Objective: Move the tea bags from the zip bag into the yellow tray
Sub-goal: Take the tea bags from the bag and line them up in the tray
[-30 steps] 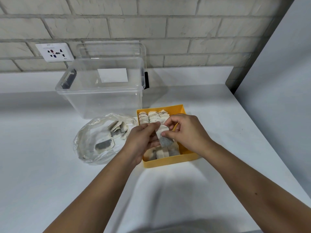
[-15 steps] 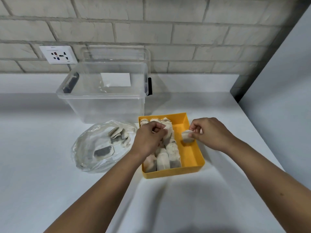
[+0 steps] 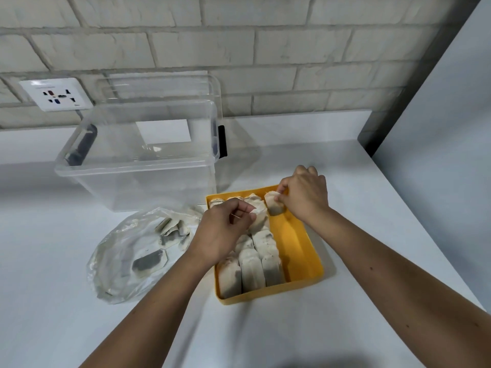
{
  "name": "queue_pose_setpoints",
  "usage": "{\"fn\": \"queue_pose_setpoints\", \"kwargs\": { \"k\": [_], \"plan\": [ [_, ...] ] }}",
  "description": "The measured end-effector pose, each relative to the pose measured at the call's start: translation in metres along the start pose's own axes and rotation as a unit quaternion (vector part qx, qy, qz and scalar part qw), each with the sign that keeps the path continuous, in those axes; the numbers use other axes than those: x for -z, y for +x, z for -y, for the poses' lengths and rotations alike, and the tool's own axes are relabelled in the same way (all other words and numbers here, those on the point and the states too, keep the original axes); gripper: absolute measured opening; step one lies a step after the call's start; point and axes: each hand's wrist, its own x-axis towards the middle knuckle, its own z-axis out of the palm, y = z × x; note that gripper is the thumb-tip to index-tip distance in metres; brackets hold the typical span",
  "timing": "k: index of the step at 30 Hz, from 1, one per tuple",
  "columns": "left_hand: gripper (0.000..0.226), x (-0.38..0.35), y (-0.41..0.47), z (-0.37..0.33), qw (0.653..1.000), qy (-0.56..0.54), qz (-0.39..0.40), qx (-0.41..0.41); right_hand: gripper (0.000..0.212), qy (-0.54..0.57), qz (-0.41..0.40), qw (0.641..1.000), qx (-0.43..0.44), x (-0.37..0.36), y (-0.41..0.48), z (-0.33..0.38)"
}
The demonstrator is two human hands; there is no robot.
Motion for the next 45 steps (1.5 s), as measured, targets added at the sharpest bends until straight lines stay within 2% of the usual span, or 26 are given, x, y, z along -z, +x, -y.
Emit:
{"fn": "queue_pose_setpoints", "kwargs": {
  "k": [6, 9, 11, 13, 16, 18, 22, 24, 27, 31, 36, 41, 45],
  "plan": [
    [0.007, -0.001, 0.003, 0.003, 1.000, 0.001, 0.023, -0.001, 0.030, -0.085, -0.016, 0.996, -0.010, -0.013, 0.005, 0.001],
    [0.006, 0.000, 0.005, 0.003, 1.000, 0.009, 0.024, 0.009, 0.034, -0.089, -0.020, 0.996, 0.001, -0.007, 0.003, 0.002],
    [0.005, 0.001, 0.007, 0.003, 1.000, 0.008, 0.020, 0.015, 0.032, -0.042, -0.035, 0.998, 0.007, 0.007, -0.002, 0.001],
    [0.005, 0.001, 0.009, 0.000, 1.000, 0.001, 0.017, 0.017, 0.025, 0.071, -0.017, 0.997, 0.016, 0.027, -0.008, -0.004],
    [0.004, -0.001, 0.017, -0.009, 1.000, -0.014, 0.006, 0.007, 0.021, 0.272, 0.143, 0.950, 0.058, 0.052, -0.012, -0.012],
    [0.003, -0.007, 0.026, -0.015, 1.000, -0.022, 0.006, 0.000, 0.025, 0.304, 0.178, 0.933, 0.072, 0.056, -0.012, -0.016],
    [0.005, -0.022, 0.040, -0.020, 0.999, -0.031, 0.007, -0.007, 0.020, 0.229, 0.082, 0.967, 0.070, 0.046, -0.011, -0.021],
    [0.002, -0.031, 0.045, -0.015, 0.999, 0.035, -0.007, -0.023, 0.021, 0.161, 0.073, 0.982, 0.070, 0.036, -0.010, -0.022],
    [0.013, -0.041, 0.047, -0.011, 0.986, 0.158, -0.027, -0.042, 0.024, 0.071, 0.082, 0.991, 0.077, 0.022, -0.012, -0.022],
    [0.019, -0.050, 0.049, -0.009, 0.958, 0.280, -0.040, -0.047, 0.025, 0.004, 0.059, 0.994, 0.088, 0.008, -0.013, -0.016],
    [0.025, -0.053, 0.059, -0.011, 0.918, 0.381, -0.093, -0.058, 0.028, -0.053, 0.008, 0.995, 0.080, -0.004, -0.007, -0.009],
    [0.027, -0.055, 0.065, -0.010, 0.893, 0.430, -0.111, -0.077, 0.029, -0.097, -0.019, 0.993, 0.071, -0.008, 0.000, -0.008],
    [0.026, -0.046, 0.061, -0.008, 0.902, 0.406, -0.113, -0.096, 0.032, -0.086, -0.029, 0.994, 0.069, -0.010, -0.002, -0.008]
  ]
}}
